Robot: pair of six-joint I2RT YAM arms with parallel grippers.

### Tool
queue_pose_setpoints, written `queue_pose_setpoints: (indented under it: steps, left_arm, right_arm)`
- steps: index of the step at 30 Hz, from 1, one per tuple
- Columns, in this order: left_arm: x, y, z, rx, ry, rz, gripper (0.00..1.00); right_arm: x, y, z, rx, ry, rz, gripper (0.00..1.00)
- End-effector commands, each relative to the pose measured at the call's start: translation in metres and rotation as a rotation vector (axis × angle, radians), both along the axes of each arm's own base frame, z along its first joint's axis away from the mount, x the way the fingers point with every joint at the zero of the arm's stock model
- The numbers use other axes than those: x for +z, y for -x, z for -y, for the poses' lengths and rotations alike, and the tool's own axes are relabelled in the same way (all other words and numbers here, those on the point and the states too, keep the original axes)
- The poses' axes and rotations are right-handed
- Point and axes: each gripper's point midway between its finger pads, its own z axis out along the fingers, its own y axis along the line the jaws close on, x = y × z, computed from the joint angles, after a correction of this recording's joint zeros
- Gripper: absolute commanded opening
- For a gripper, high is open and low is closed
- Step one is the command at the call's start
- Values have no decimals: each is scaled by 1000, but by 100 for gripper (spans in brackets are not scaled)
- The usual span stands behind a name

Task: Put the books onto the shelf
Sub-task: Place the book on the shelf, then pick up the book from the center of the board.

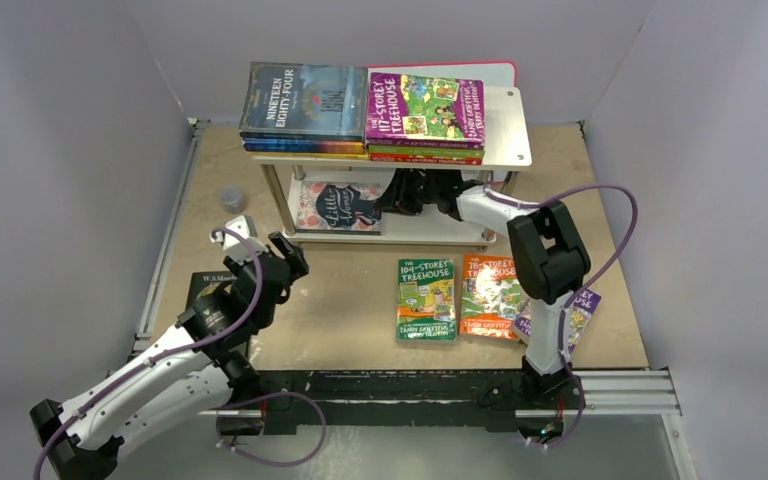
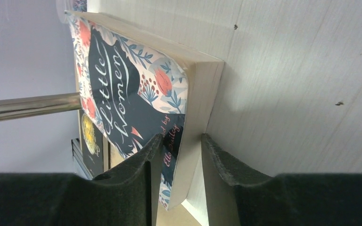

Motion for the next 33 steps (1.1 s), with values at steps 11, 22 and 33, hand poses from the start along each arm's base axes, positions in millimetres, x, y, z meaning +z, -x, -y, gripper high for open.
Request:
queue_pose_setpoints:
  steps: [11,22,33]
  left_arm:
    - [-18,0,19,-43,127,2,67]
    - [-46,2,52,-169,211,-37,70]
    - [-66,7,86,-330,270,-45,72]
  right_arm:
    - [19,66,23,-65,-18,60,49]
    - [0,151,26,-11,70,150,52]
    - [-34,194,159,-376,416,103,62]
